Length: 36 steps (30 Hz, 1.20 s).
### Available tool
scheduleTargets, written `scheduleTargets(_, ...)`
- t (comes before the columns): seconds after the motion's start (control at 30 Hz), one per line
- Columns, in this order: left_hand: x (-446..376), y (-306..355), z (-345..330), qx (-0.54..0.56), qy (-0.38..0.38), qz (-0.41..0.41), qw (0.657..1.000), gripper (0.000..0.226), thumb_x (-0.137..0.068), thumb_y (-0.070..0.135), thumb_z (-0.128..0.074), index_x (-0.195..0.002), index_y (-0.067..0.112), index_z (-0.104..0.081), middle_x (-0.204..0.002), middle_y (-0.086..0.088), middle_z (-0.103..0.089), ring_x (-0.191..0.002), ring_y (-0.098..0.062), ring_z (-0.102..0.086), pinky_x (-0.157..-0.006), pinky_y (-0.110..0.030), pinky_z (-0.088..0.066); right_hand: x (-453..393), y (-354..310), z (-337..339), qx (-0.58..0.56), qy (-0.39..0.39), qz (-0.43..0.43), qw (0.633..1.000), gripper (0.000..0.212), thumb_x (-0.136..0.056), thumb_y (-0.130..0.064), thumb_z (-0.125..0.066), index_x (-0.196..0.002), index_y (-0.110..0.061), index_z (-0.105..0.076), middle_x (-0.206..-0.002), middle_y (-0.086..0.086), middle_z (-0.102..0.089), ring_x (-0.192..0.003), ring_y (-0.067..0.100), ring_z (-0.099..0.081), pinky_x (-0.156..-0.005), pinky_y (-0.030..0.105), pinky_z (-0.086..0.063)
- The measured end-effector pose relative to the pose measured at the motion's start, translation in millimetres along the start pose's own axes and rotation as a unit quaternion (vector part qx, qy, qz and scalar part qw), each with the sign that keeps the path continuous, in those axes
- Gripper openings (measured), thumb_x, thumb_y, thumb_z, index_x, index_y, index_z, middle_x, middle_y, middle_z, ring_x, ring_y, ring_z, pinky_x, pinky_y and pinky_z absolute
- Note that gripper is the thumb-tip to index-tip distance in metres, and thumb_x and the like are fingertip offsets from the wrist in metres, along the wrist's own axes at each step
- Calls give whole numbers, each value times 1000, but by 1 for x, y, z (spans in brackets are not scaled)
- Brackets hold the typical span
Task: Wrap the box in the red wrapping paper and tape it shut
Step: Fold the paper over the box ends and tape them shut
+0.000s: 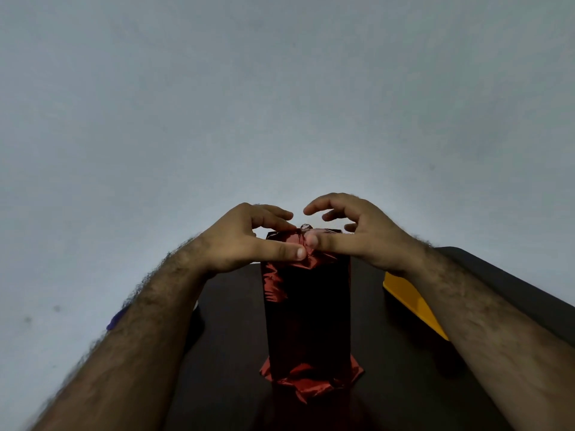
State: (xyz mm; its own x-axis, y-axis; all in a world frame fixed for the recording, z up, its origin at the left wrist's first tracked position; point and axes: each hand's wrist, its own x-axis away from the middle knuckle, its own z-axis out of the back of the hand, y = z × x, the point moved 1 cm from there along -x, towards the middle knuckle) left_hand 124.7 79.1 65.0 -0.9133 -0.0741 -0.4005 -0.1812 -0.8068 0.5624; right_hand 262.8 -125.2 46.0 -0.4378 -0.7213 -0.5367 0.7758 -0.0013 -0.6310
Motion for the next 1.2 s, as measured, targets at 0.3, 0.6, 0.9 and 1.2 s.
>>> scheduleTargets(0.3, -3, -1, -7, 21, -4, -33, 999, 59, -70, 63, -79, -121, 33, -77, -126, 19, -70, -121, 0, -64, -101, -31, -48, -4, -4, -4, -26, -5, 43, 999, 27, -87, -41, -70, -111, -35, -81, -136, -18, -62, -135, -5, -48, -107, 28, -38)
scheduleTargets(0.6, -2, -5, -9, 134, 46, -6, 990, 70, -86, 77, -43, -126, 30, -75, -129, 13, -73, -124, -5, -66, -99, -34, -49, -4, -3, 1, -17, 27, 35, 999, 34, -66, -53, -80, -83, -23, -76, -100, -12, -68, -100, 14, -66, -81, 29, -53)
scheduleTargets(0.9, 3, -2, -4, 121, 13, -36, 992, 45, -78, 51, -78, -111, 20, -81, -128, 11, -75, -131, -2, -61, -111, -35, -45, -3, 4, -6, 35, 72, 42, 996, 42, -61, -69, -78, -90, -38, -78, -108, -15, -66, -112, 4, -59, -91, 24, -45)
scheduleTargets(1.2, -5, -2, -14, 44, 20, 1, 999, 70, -55, 60, -95, -119, 36, -79, -128, 26, -70, -126, 11, -58, -113, -32, -45, 2, 27, -2, 32, 106, 118, 987, 73, -67, -86, -70, -114, -31, -76, -119, -11, -63, -124, 12, -57, -103, 30, -45)
